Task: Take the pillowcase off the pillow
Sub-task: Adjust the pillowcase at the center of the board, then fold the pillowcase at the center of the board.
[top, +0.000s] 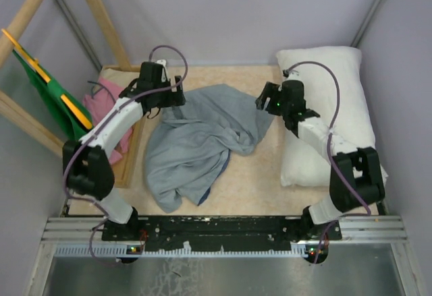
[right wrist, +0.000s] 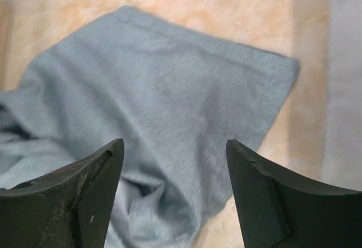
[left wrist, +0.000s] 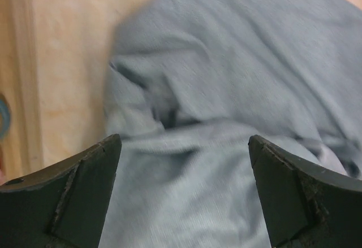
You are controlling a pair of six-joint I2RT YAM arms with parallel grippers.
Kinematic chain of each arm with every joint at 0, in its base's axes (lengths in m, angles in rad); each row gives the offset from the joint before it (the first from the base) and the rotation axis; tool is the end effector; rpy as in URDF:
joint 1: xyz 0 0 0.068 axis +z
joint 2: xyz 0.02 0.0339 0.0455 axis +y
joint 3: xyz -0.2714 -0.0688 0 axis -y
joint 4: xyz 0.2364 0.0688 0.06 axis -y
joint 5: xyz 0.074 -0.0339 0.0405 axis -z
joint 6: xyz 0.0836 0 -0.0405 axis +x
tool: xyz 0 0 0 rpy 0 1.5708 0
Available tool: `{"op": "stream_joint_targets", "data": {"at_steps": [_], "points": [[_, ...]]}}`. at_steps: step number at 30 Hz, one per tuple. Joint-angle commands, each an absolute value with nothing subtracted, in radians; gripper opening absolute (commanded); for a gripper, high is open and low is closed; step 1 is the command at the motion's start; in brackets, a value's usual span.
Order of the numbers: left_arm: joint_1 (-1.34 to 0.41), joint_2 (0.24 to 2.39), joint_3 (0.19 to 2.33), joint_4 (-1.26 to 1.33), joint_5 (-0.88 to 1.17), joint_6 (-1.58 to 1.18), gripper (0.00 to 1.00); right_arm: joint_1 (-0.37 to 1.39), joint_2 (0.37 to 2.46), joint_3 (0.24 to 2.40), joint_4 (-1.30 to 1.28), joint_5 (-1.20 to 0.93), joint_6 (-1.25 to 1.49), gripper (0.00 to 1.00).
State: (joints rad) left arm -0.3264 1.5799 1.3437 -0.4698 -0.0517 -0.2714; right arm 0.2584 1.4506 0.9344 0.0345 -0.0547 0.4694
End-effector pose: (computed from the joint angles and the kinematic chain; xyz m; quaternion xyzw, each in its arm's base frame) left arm 0.3672 -0.1197 0.2857 0.0141 0.9076 -0.1009 0.4072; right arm 0.3490 0.0970 0.2455 0.0760 0.8518 0.2062 0.4756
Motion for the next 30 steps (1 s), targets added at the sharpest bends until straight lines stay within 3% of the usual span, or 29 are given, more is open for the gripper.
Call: {"op": "stream_joint_targets", "data": {"at_steps": [1,5,10,16,24,26,30], "points": [[-0.254,1.808,1.564,-0.444,-0.13,-0.199,0.97,0.253,1.662,1.178,-0.146,0.161,0.438,0.71],[-0.253,2.022,1.812,-0.44,-0.231,-0.123,0.97,0.255,1.832,1.354,-0.249,0.23,0.395,0.67],[-0.255,2.226,2.027,-0.387,-0.206,-0.076,0.97,0.261,1.975,1.502,-0.382,0.273,0.354,0.7],[-0.316,2.306,1.985,-0.221,-0.152,0.04,0.96,0.275,2.084,1.567,-0.437,0.327,0.342,0.75],[-0.424,2.323,1.862,-0.155,-0.183,0.09,0.97,0.273,2.14,1.515,-0.419,0.307,0.373,0.71],[-0.432,2.309,1.801,-0.134,-0.176,0.063,0.96,0.265,2.139,1.473,-0.382,0.257,0.388,0.64],[-0.433,2.27,1.677,-0.121,-0.19,-0.015,0.94,0.259,2.129,1.404,-0.288,0.161,0.393,0.35]]}}
